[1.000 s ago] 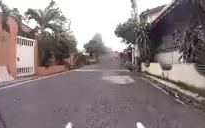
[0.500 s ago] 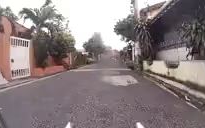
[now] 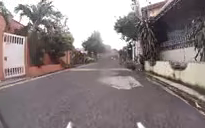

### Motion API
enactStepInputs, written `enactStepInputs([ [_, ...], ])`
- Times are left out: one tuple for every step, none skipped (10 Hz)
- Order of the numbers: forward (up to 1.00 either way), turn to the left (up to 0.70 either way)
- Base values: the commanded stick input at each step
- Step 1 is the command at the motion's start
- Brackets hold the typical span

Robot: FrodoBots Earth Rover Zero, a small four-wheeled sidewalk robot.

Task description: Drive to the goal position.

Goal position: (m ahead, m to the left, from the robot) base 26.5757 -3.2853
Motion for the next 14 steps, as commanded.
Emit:
enactStepInputs([
  [0.7, -0.14],
  [0.7, -0.14],
  [0.7, -0.14],
  [0.7, -0.14],
  [0.7, -0.14],
  [0.7, -0.14],
  [0.7, -0.13],
  [0.7, -0.13],
  [0.7, -0.05],
  [0.7, 0.0],
  [0.7, 0.0],
  [0.7, 0.0],
  [0.7, 0.0],
  [0.7, 0.0],
])
